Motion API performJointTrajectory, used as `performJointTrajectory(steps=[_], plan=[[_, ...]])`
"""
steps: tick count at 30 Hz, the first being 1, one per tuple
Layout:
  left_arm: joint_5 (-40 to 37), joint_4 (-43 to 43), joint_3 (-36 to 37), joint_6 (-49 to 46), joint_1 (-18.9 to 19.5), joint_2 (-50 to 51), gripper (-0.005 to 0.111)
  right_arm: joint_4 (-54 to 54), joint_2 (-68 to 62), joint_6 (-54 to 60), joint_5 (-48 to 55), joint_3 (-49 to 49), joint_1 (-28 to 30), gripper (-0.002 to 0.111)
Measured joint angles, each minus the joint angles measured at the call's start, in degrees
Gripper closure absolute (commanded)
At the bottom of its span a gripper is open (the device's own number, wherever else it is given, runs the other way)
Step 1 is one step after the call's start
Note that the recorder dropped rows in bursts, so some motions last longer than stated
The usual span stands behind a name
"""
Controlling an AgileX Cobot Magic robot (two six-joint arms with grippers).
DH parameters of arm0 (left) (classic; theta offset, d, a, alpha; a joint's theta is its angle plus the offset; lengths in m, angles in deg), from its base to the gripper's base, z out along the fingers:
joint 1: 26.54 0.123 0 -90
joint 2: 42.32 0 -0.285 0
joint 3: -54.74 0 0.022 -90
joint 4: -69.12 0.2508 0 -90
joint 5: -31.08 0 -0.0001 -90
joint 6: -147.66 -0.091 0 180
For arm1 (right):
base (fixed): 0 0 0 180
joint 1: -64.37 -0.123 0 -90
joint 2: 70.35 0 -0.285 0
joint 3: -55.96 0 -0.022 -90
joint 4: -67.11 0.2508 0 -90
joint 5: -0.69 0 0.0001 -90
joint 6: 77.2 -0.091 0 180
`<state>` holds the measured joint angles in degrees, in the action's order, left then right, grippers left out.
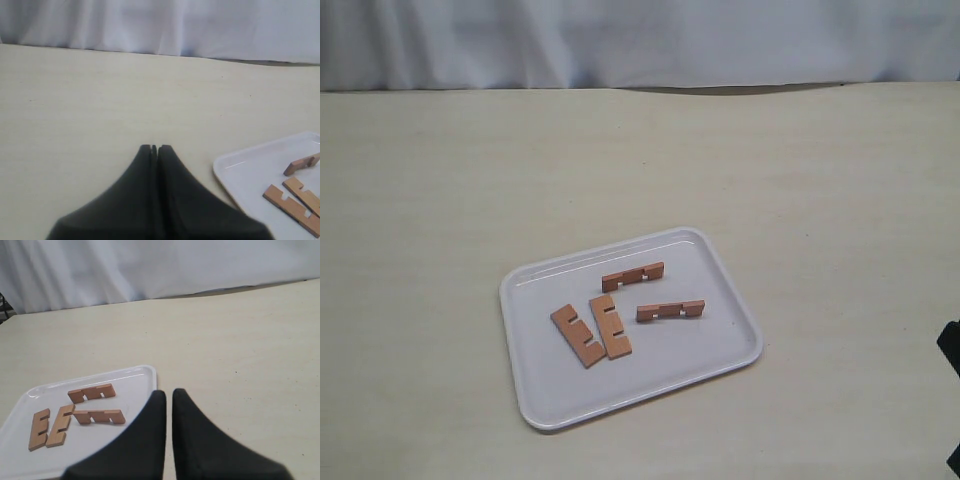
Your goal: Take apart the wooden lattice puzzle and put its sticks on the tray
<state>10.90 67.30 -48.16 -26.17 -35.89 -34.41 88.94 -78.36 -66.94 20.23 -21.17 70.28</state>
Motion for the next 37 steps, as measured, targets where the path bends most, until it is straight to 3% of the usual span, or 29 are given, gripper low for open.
performJointTrajectory(steps=[37], plan=[[-0.1,2.7,0.0,-0.5,0.0,0.0,0.107,0.0,0.0,0.0,0.0,0.0,0.0,0.104]])
